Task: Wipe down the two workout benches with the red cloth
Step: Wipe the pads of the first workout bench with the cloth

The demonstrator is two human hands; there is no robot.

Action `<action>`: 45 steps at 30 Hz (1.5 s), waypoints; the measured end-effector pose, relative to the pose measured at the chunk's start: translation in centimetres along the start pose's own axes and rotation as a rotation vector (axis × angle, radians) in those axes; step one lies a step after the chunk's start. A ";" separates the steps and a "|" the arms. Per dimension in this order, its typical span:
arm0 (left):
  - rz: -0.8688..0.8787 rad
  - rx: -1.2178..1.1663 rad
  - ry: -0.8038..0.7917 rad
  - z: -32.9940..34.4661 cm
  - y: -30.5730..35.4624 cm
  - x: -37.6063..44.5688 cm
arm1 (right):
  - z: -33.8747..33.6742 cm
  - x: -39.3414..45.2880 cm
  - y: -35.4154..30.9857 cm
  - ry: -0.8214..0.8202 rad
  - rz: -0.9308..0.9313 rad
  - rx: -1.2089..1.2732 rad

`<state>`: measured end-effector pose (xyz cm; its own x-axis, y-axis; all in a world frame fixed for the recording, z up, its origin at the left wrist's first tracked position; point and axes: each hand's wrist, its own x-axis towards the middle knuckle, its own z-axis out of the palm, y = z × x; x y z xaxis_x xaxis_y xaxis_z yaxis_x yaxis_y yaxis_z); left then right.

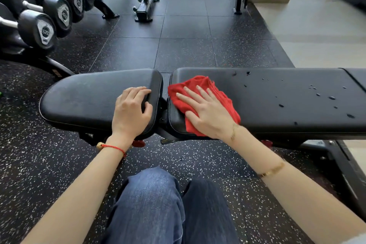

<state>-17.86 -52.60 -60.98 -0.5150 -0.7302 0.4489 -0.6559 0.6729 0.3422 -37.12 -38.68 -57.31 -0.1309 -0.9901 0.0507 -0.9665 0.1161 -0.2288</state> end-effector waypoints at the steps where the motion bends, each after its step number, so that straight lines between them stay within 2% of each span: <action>1: 0.003 0.000 -0.004 0.0 -0.1 0.0 | 0.0 -1.2 0.4 0.005 -0.007 -0.003; 3: 0.008 0.003 -0.009 0.0 -0.2 0.0 | -0.3 -2.8 2.3 0.034 0.047 -0.004; 6: 0.009 0.018 -0.008 0.1 -0.1 0.0 | -1.0 -2.5 6.6 0.063 0.244 -0.019; 9: 0.008 0.034 -0.005 0.2 0.1 0.0 | -1.8 0.8 9.7 0.059 0.441 -0.040; 11: 0.004 0.038 -0.004 0.2 0.1 0.0 | -1.9 3.7 9.7 0.045 0.479 -0.029; 13: 0.001 0.039 -0.002 0.1 0.1 0.0 | -1.6 6.0 7.8 0.028 0.427 -0.014; 16: -0.003 0.027 0.003 0.1 0.0 0.1 | -0.6 6.8 3.5 0.009 0.249 -0.005; 19: -0.004 0.013 0.012 0.0 -0.1 0.1 | 0.0 3.9 0.9 0.008 0.058 0.020; 21: 0.004 0.011 0.013 -0.1 0.0 0.1 | 0.0 1.2 1.4 0.016 -0.004 0.034; 23: 0.012 0.017 0.013 0.0 0.0 0.1 | -0.3 -0.8 3.3 0.030 0.015 0.032; 25: 0.013 0.034 0.013 0.1 0.0 0.1 | -0.8 -0.7 6.1 0.040 0.112 0.019; 28: 0.006 0.058 0.010 0.2 0.2 0.1 | -1.6 3.1 8.8 0.046 0.332 -0.018; 30: 0.004 0.069 0.008 0.2 0.3 0.1 | -1.7 6.3 8.4 0.035 0.400 -0.011; 32: 0.003 0.071 0.010 0.2 0.2 0.1 | -1.2 8.5 6.3 0.020 0.366 -0.002; 34: -0.007 0.060 0.013 0.2 0.0 0.1 | -0.5 9.1 3.1 0.013 0.247 -0.019; 37: -0.008 0.045 0.014 0.1 0.0 0.1 | 0.7 6.4 -0.6 0.014 0.018 -0.018; 39: 0.006 0.045 0.011 0.0 0.1 0.0 | 0.9 3.8 -1.0 0.009 -0.063 0.006; 42: 0.015 0.042 0.005 0.0 -0.1 0.0 | 0.5 1.7 1.1 0.030 -0.048 0.038; 45: 0.005 0.043 0.001 0.1 0.0 0.0 | -0.2 4.0 4.2 0.047 0.094 0.013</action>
<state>-17.90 -52.60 -61.03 -0.5180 -0.7264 0.4517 -0.6764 0.6711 0.3035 -41.70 -42.18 -57.90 -0.2314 -0.9700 0.0741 -0.9466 0.2070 -0.2471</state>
